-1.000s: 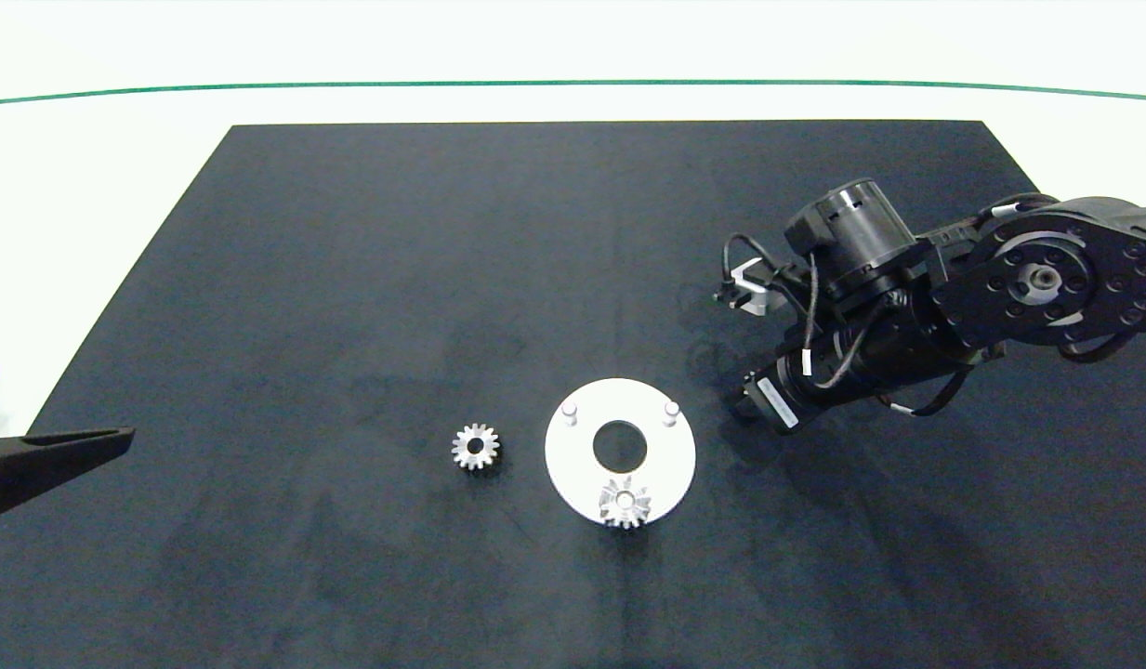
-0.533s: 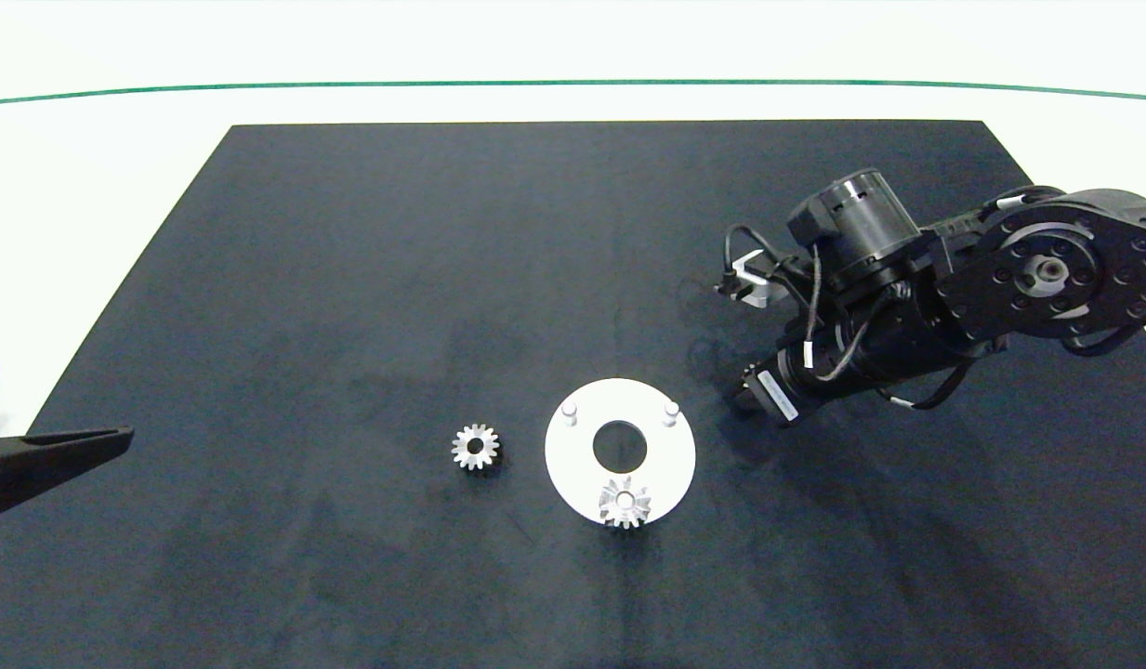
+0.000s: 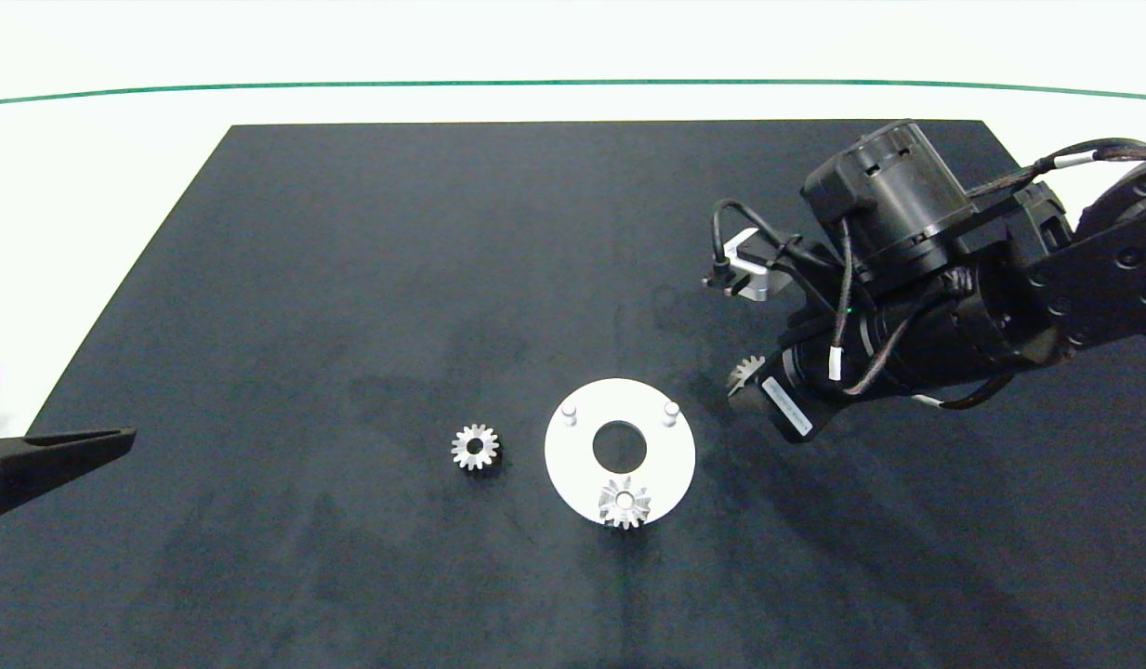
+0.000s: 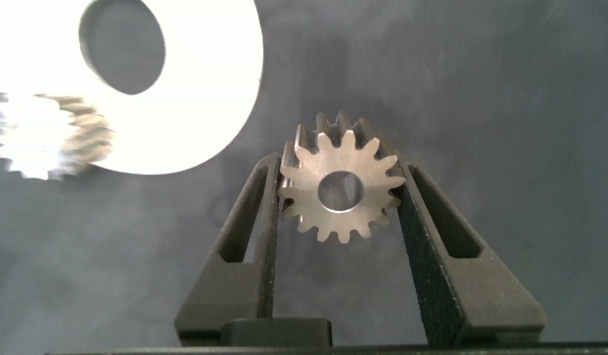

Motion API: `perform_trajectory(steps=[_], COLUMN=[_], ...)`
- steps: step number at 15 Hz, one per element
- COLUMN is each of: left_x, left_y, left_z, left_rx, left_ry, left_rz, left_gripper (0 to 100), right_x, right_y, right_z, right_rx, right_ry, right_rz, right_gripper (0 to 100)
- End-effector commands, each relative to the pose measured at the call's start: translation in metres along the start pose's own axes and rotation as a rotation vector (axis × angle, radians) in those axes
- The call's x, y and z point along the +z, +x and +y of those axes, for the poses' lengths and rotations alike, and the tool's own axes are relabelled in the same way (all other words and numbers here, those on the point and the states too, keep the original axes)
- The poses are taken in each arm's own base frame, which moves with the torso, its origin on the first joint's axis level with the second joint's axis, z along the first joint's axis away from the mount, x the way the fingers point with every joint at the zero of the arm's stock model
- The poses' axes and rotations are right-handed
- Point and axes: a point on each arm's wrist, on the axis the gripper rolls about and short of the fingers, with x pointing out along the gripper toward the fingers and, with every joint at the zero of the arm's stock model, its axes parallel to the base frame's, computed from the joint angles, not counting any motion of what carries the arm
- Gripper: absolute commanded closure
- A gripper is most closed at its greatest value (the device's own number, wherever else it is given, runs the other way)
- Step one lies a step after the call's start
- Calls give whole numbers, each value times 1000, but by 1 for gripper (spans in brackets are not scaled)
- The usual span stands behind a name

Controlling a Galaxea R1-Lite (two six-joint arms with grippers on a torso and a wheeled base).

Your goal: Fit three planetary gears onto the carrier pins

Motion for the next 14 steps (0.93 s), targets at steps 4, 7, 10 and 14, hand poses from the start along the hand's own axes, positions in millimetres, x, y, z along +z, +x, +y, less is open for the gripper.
perform_trajectory(steps=[4,7,10,14], left_x=[0,0,0,-1], left_y=[0,-1,-1,-3], left_z=[0,0,0,0], left_rx=[0,1,3,4], left_ry=[1,1,1,1], left_rz=[2,-1,-2,-6], left_gripper=[0,0,0,0], right_x=[13,17,18,22], right_y=[15,24,23,25], right_z=[35,38,37,38], right_rx=[28,31,30,31], right_ry=[-76,-76,-76,-76], right_rz=[6,10,6,1], right_gripper=[96,96,96,96])
